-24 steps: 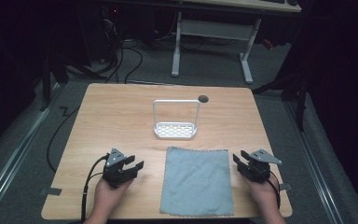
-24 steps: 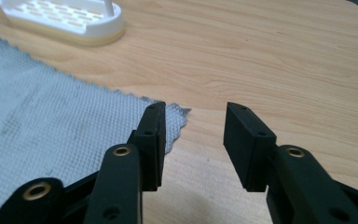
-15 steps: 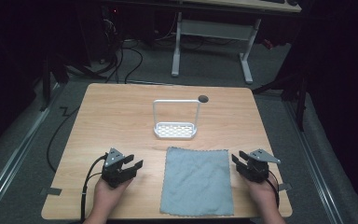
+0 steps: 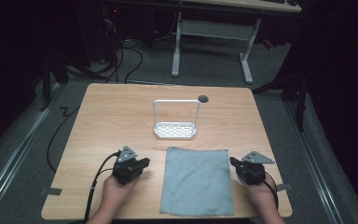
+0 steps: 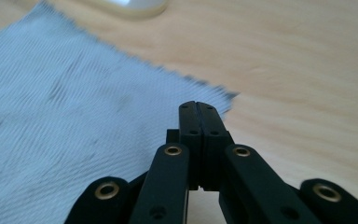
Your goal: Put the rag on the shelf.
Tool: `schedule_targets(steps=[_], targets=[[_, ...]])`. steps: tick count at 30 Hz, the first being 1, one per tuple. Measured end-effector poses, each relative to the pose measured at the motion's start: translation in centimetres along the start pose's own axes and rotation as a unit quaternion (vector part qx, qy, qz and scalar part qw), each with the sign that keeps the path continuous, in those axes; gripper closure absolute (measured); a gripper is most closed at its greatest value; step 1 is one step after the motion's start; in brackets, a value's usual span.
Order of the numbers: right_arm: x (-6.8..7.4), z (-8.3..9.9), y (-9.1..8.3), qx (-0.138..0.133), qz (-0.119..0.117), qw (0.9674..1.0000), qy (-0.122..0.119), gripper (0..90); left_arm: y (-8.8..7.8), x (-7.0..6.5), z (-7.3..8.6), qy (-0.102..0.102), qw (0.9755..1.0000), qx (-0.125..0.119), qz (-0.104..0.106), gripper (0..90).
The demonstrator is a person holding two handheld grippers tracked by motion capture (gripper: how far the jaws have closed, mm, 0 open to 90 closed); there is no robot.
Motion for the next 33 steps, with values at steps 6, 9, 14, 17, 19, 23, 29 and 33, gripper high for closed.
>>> schedule_targets(steps=[6,9,14,17,19,23,29,33], targets=[[1.5,0.6,0.7,0.023,-0.02,0.9994,-0.012,90.0,4.3,-3.8,-0.3,0.045,0.9975,0.035,0.042,88.6],[1.5,1.1,0.9,0.034,-0.025,0.9991,-0.003,90.0,5.4,-4.4,0.2,0.055,0.996,0.053,0.047,86.9],[2.2,1.7,1.4,0.051,-0.03,0.9983,-0.005,90.0,5.0,-4.0,1.3,0.066,0.9949,0.064,0.043,87.3],[2.8,1.5,1.7,0.05,-0.038,0.998,-0.009,90.0,4.0,-3.5,1.7,0.062,0.9952,0.065,0.04,87.4],[3.9,1.3,2.1,0.049,-0.048,0.9975,-0.019,90.0,3.0,-3.0,2.0,0.065,0.9949,0.069,0.035,87.4],[6.1,0.9,2.8,0.043,-0.069,0.9959,-0.041,90.0,1.0,-1.6,2.8,0.059,0.9956,0.07,0.022,87.3],[8.1,0.4,3.7,0.034,-0.088,0.994,-0.055,89.3,-0.7,0.0,3.4,0.018,0.9983,0.052,0.019,86.2],[7.4,-0.3,3.1,0.008,-0.09,0.9951,-0.039,78.4,-1.3,1.1,2.7,0.002,0.9996,0.029,0.002,76.5]])
Point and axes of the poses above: each handheld gripper's, and its own axes: y roughly forward along the jaws, z roughly out of its underside, x roughly to its left, the point moved 9 cm from there along y, roughly forward along the jaws, and after that the axes turned 10 degrees about -x, right-handed, at the moved point
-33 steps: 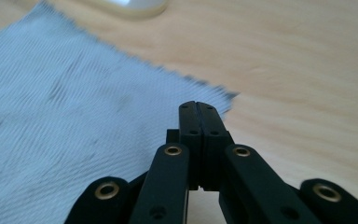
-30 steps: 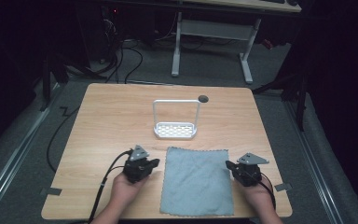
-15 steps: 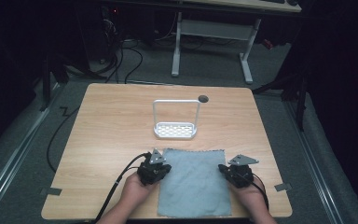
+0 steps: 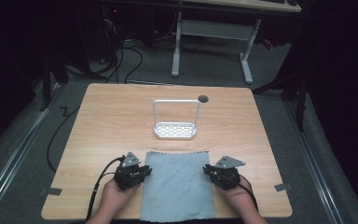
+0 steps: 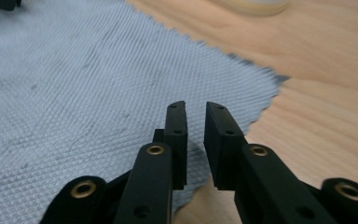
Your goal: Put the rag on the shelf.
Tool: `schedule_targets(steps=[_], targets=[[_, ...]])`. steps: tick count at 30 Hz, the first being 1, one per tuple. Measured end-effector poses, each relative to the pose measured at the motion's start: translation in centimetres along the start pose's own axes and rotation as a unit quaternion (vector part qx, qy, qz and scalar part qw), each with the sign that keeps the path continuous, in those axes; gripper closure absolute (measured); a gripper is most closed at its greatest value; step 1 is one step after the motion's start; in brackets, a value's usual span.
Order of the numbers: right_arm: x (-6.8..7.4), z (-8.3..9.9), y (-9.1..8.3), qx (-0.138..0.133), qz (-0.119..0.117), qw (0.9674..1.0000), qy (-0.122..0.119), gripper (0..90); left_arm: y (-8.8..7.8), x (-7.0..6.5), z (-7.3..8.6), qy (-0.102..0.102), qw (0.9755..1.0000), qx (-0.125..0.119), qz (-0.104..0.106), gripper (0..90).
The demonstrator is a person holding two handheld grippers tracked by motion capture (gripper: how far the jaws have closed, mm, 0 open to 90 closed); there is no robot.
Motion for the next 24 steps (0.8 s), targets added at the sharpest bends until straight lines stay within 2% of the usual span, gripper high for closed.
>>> schedule_targets(steps=[1,2,5,6,7,11,12,17,24], targets=[[-0.2,-0.1,-0.2,-0.005,0.003,1.0,0.003,76.4,0.0,0.0,0.0,0.0,1.0,0.0,0.0,74.5],[-0.5,-0.1,-0.4,-0.008,0.006,0.9999,0.008,75.3,-0.1,1.0,-0.2,-0.005,0.9998,-0.01,-0.017,72.3],[-1.3,-0.1,-0.7,-0.015,0.015,0.9997,0.013,70.0,0.1,2.2,-0.5,-0.023,0.9989,-0.021,-0.035,65.3],[-1.4,-0.1,-0.7,-0.015,0.017,0.9996,0.017,68.0,0.1,2.2,-0.5,-0.023,0.9989,-0.021,-0.035,62.7],[-1.7,0.0,-0.7,-0.016,0.021,0.9994,0.022,65.8,0.5,2.8,-0.8,-0.029,0.9983,-0.024,-0.044,60.5],[-2.0,0.0,-0.7,-0.018,0.025,0.9992,0.024,63.9,1.5,3.5,-1.4,-0.037,0.9978,-0.017,-0.052,53.4],[-2.0,-0.1,-0.7,-0.02,0.027,0.9991,0.024,64.3,2.2,3.6,-1.6,-0.042,0.9977,-0.008,-0.052,53.2],[-2.3,-0.2,-1.0,-0.026,0.031,0.9987,0.031,64.3,3.2,3.5,-1.9,-0.048,0.9969,-0.012,-0.062,55.7],[-2.2,-0.2,-0.8,-0.023,0.033,0.9986,0.033,60.2,3.6,3.4,-1.9,-0.045,0.9969,-0.014,-0.063,74.9]])
Point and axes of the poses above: each handheld gripper's, and its own axes: y roughly forward along the jaws, z roughly out of its underside, x roughly to its left, the point moved 9 cm from there along y, roughly forward along the jaws, and after that the axes turned 10 degrees about -x, right-handed, at the moved point
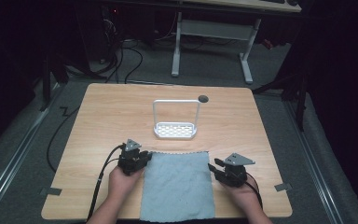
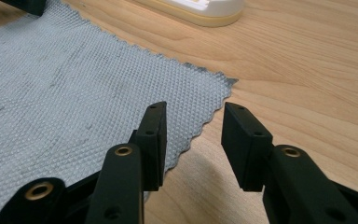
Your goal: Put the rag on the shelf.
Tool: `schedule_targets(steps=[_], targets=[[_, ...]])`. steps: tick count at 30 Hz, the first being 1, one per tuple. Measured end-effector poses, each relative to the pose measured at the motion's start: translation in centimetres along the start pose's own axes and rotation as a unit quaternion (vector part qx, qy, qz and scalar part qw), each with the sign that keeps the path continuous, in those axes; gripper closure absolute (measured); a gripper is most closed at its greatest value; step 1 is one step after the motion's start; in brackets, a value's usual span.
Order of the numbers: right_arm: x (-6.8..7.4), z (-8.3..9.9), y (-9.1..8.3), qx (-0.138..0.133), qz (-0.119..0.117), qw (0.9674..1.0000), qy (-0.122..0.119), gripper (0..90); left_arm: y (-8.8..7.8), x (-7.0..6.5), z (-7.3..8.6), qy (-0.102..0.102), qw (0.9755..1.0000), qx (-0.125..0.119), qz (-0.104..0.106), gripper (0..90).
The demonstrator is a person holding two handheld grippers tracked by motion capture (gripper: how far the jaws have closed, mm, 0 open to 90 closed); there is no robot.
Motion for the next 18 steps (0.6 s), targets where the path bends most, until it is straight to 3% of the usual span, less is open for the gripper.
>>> schedule_targets(steps=[6,10,13,18], targets=[[0.1,-0.6,1.3,0.006,0.006,0.9999,0.011,53.6,0.0,-0.1,0.1,-0.001,0.9999,0.006,0.016,88.6],[-0.5,-1.4,2.8,0.019,0.021,0.9996,0.003,52.4,0.0,-0.2,0.2,0.0,0.9998,0.006,0.018,89.1],[-0.9,-1.6,4.1,0.035,0.023,0.9987,0.028,52.0,0.0,-0.2,0.2,0.001,0.9998,0.006,0.017,89.1],[-1.2,-1.2,5.7,0.057,0.037,0.9975,0.018,53.9,0.0,-0.2,0.2,-0.002,0.9998,0.007,0.02,89.0]])
Point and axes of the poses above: each handheld gripper's, and its own axes: y roughly forward along the jaws, z roughly out of its underside, x roughly to its left, the point moved 9 cm from there along y, roughly forward along the jaws, and after that the axes turned 10 degrees about -x, right-handed, at the moved point
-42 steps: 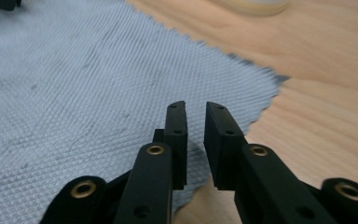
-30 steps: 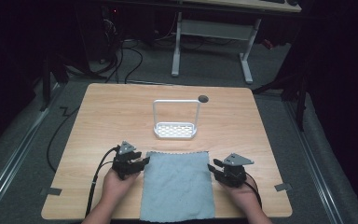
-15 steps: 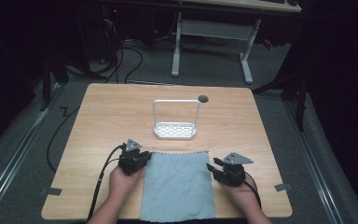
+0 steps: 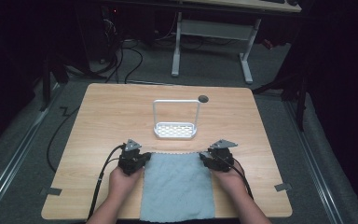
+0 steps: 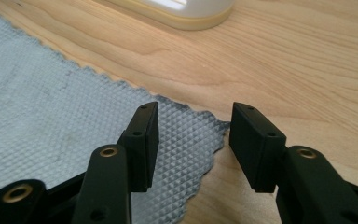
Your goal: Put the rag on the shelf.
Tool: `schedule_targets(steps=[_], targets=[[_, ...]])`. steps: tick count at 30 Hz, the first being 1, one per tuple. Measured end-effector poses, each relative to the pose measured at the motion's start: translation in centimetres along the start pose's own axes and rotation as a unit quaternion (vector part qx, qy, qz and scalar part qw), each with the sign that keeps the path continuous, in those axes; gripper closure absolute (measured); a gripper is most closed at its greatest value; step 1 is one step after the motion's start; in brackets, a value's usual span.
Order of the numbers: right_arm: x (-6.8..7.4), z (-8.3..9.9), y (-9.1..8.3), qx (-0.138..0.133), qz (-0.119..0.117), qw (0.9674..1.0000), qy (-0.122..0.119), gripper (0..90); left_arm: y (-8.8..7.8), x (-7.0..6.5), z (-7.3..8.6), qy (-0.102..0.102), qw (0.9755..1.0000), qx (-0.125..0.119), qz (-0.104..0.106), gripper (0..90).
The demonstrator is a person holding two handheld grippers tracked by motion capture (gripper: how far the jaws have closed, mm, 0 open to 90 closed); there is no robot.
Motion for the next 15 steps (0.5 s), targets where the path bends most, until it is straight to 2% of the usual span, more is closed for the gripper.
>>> schedule_targets(steps=[4,8,11,15], targets=[[-0.06,0.09,-0.17,0.001,0.004,1.0,-0.002,57.9,-0.01,-0.01,0.01,0.001,1.0,0.0,-0.001,89.0],[0.41,0.25,-0.36,-0.009,-0.001,0.9999,-0.011,67.6,0.0,-0.01,0.0,0.001,1.0,-0.001,-0.001,89.0],[0.59,0.23,-0.35,-0.009,-0.007,0.9999,-0.013,72.4,-0.01,-0.02,0.0,0.002,1.0,0.0,-0.002,89.0],[0.68,0.19,-0.31,-0.009,-0.013,0.9998,-0.011,83.4,0.01,-0.05,0.0,0.004,1.0,-0.002,-0.004,89.0]])
Point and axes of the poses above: each handheld gripper's, and its own axes: y roughly forward along the jaws, z roughly out of its underside, x roughly to its left, the point moved 9 cm from there along y, roughly forward along the jaws, and after that the axes turned 10 degrees about -x, right-handed, at the moved point
